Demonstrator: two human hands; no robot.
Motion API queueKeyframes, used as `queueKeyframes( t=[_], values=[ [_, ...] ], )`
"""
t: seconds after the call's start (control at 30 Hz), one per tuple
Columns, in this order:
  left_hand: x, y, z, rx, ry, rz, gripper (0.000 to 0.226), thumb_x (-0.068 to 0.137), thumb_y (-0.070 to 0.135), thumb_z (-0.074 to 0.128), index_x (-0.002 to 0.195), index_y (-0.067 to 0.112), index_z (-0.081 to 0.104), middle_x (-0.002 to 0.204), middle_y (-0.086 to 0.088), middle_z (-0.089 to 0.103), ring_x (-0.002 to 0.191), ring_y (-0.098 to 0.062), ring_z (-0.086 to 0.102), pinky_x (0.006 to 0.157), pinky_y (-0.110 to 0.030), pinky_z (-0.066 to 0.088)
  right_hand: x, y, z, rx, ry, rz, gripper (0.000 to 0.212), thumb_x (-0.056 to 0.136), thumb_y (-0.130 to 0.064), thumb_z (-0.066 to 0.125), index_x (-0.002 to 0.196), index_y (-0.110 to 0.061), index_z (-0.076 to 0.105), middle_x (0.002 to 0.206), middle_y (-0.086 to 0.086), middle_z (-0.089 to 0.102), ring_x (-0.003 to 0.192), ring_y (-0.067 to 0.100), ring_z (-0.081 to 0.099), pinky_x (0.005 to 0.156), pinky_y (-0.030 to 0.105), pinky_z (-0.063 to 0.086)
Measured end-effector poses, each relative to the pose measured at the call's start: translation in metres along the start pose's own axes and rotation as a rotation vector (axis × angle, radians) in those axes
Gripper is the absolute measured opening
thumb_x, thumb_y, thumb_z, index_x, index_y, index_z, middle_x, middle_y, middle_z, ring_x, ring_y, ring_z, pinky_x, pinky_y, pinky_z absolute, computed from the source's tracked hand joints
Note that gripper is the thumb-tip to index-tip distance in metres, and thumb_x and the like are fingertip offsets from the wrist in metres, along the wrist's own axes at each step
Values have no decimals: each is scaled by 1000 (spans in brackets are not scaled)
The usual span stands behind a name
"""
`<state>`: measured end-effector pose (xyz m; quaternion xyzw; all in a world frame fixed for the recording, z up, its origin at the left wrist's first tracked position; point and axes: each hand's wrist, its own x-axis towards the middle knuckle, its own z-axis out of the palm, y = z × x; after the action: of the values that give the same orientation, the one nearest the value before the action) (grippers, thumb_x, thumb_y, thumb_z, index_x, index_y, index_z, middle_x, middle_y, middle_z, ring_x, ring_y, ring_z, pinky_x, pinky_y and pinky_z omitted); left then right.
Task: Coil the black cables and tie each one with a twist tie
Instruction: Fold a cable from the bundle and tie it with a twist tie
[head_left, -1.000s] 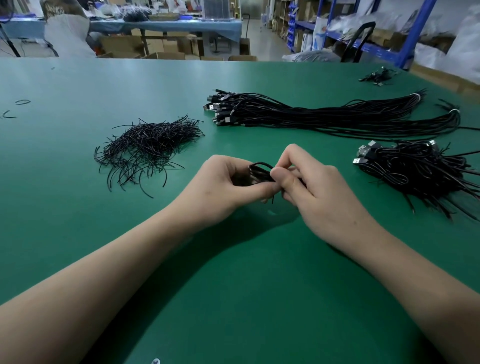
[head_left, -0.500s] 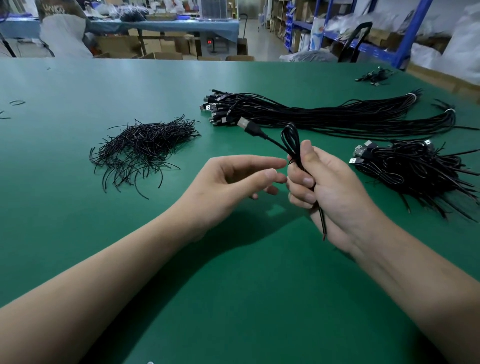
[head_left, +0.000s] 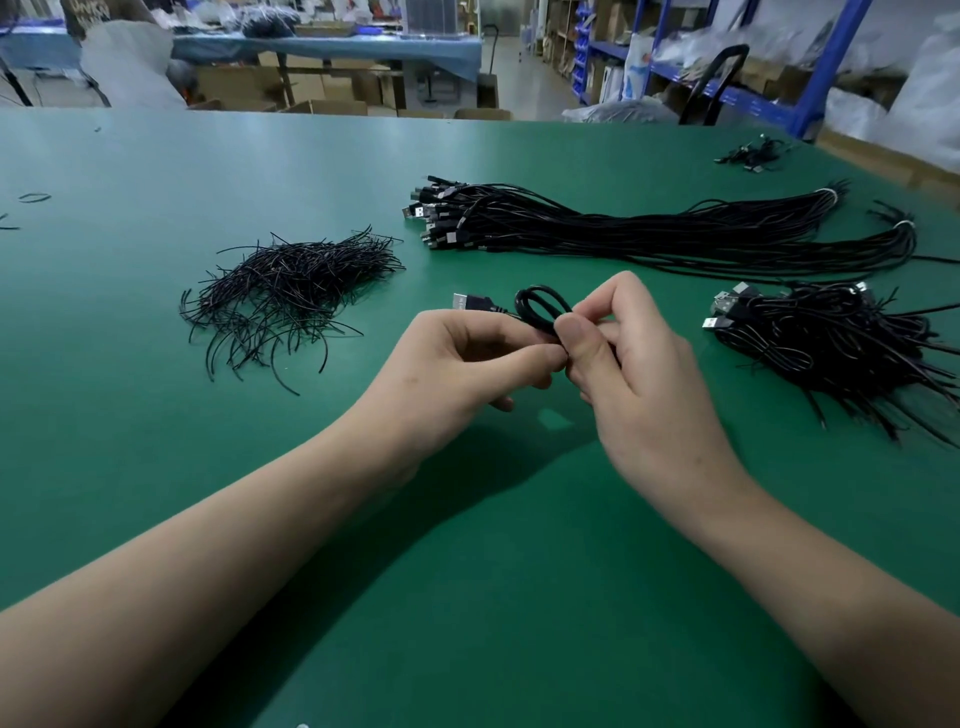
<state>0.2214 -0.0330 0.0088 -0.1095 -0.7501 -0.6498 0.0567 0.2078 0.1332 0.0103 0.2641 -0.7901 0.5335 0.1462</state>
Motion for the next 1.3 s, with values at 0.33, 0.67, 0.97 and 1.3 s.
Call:
queueKeyframes(
  t=[0.33, 0.67, 0.97, 1.3],
  values=[
    [1, 1, -7, 146, 50, 69, 7, 87, 20, 77, 82, 15, 76, 73, -11, 72, 68, -17, 61, 63, -35, 46, 1, 1, -3, 91, -216, 156, 9, 108, -26, 40, 102, -24, 45, 65, -10, 59, 53, 9, 50, 50, 20, 40],
    [1, 2, -9, 143, -16, 3, 15, 83, 19, 77, 82, 6, 71, 75, -13, 69, 74, -23, 61, 85, -58, 52, 2, 5, -3, 66, -302, 164, 22, 108, -18, 37, 111, -28, 57, 67, -5, 60, 54, 14, 54, 52, 19, 41],
    [0, 4, -8, 193, 67, -75, 9, 83, 21, 81, 77, 16, 78, 75, -13, 72, 67, -13, 56, 69, -32, 42, -2, 6, -1, -171, -245, 79, 13, 106, -24, 40, 111, -28, 52, 64, -5, 61, 57, 13, 59, 59, 38, 51],
    [-10, 13, 7, 608, 274, 128, 14, 81, 38, 72, 74, 26, 75, 77, 14, 71, 79, -5, 68, 77, -36, 54, -1, 5, 2, 140, -265, 283, 13, 109, -20, 37, 110, -16, 49, 77, -2, 75, 57, 28, 71, 49, 33, 53]
  ],
)
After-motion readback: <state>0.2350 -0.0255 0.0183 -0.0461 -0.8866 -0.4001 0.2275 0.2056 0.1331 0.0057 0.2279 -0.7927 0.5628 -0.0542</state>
